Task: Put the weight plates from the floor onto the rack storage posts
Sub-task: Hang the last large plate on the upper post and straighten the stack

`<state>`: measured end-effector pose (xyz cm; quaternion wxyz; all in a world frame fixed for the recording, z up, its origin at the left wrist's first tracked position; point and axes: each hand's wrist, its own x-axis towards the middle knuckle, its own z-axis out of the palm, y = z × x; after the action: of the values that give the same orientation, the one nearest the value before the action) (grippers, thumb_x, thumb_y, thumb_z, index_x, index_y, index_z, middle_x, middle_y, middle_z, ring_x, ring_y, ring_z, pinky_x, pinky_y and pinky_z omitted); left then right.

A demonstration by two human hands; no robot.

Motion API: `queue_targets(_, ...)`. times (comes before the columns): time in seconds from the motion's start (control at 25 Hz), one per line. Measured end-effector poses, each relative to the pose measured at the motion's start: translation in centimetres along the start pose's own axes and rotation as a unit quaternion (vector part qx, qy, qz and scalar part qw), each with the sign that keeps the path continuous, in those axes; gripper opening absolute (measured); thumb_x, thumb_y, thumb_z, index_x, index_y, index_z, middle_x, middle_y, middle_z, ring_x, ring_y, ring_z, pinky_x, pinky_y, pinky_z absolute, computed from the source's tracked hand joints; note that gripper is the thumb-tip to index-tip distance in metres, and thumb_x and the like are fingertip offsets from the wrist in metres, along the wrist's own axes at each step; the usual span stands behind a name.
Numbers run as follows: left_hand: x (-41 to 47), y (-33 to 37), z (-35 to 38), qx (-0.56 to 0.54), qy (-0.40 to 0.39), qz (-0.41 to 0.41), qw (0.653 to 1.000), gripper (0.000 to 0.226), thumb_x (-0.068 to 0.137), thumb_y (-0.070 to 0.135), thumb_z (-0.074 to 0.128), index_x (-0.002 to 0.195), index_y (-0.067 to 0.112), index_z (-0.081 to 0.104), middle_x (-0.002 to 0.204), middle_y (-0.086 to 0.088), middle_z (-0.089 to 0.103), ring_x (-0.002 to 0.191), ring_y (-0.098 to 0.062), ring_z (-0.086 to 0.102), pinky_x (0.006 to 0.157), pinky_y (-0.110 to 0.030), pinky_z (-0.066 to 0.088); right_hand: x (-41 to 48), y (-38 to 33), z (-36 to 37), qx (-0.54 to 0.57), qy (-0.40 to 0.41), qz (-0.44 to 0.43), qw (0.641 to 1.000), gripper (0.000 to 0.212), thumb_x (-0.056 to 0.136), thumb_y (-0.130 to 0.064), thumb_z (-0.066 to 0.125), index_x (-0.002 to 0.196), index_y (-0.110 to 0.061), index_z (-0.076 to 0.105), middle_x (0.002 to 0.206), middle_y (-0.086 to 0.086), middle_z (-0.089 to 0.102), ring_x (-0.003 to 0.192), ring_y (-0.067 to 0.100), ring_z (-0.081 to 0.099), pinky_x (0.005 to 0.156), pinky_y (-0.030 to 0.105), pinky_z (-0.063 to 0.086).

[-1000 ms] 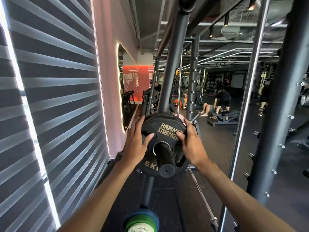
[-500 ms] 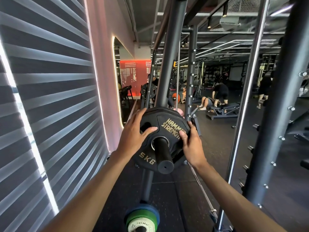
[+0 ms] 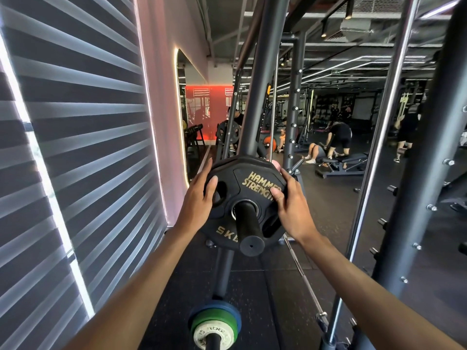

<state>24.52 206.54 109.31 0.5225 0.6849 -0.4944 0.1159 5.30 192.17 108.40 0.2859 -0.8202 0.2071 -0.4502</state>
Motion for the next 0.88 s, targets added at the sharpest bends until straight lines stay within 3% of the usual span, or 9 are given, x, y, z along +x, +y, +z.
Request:
queue_targets(0.28, -2.4, -1.1, 1.5, -0.092, 0.063, -0.071, 0.991, 0.048, 0.106, 0.03, 0.031, 0.153, 0.023, 0.027, 0.145, 0.02, 0.035, 0.134, 0.005, 0.029, 0.109, -0.014, 0.028, 2.4, -1.5, -0.2, -0.079, -0.024, -0.082, 0.993, 0.06, 0.1, -0.044, 0.047, 0.15, -0.016, 0.031, 0.145, 0.004, 0.043, 0.138, 0.018, 0.038, 0.117, 0.039, 0.032)
queue_targets(0.36, -2.8, -1.8, 2.0, -0.114, 0.07, -0.09, 0.987, 0.047, 0.106, 0.031, 0.03, 0.152, 0.023, 0.028, 0.14, 0.021, 0.036, 0.134, 0.003, 0.031, 0.112, -0.022, 0.032, 3.2, -2.0, -0.1, -0.104, -0.03, -0.103, 0.989, 0.061, 0.099, -0.046, 0.048, 0.149, -0.013, 0.035, 0.143, 0.005, 0.044, 0.138, 0.02, 0.038, 0.116, 0.039, 0.032)
queue_targets(0.48, -3.1, -3.2, 2.9, -0.112, 0.091, -0.087, 0.986, 0.049, 0.105, 0.041, 0.026, 0.152, 0.027, 0.026, 0.152, 0.015, 0.035, 0.141, -0.004, 0.033, 0.116, -0.038, 0.035, 3.9, -2.4, 0.0, -0.141, -0.036, -0.135, 0.98, 0.06, 0.098, -0.046, 0.048, 0.147, -0.013, 0.038, 0.142, 0.007, 0.044, 0.137, 0.023, 0.038, 0.116, 0.038, 0.032)
queue_targets(0.6, -3.2, -3.9, 3.4, -0.112, 0.098, -0.113, 0.982, 0.051, 0.103, 0.046, 0.025, 0.151, 0.028, 0.027, 0.152, 0.007, 0.04, 0.142, -0.011, 0.036, 0.115, -0.042, 0.037, 4.4, -3.0, -0.1, -0.15, -0.055, -0.151, 0.976, 0.058, 0.098, -0.044, 0.051, 0.146, -0.015, 0.039, 0.134, 0.006, 0.048, 0.13, 0.022, 0.043, 0.112, 0.038, 0.036)
queue_targets(0.72, -3.6, -3.6, 3.1, -0.153, 0.079, -0.13, 0.976, 0.048, 0.104, 0.043, 0.027, 0.149, 0.027, 0.032, 0.148, 0.008, 0.045, 0.139, -0.008, 0.04, 0.115, -0.036, 0.036, 3.7, -2.7, -0.3, -0.072, -0.023, -0.093, 0.993, 0.059, 0.098, -0.052, 0.049, 0.147, -0.022, 0.036, 0.141, 0.0, 0.046, 0.134, 0.014, 0.04, 0.113, 0.033, 0.033)
queue_targets(0.88, -3.7, -2.3, 2.4, -0.193, 0.099, -0.127, 0.968, 0.028, 0.105, 0.036, 0.033, 0.13, 0.031, 0.045, 0.115, 0.03, 0.055, 0.108, 0.02, 0.052, 0.097, -0.019, 0.047, 0.7, 0.0, 0.4, 0.077, 0.084, 0.052, 0.992, 0.052, 0.1, -0.056, 0.036, 0.138, -0.022, 0.045, 0.136, 0.0, 0.056, 0.127, 0.015, 0.051, 0.106, 0.031, 0.038)
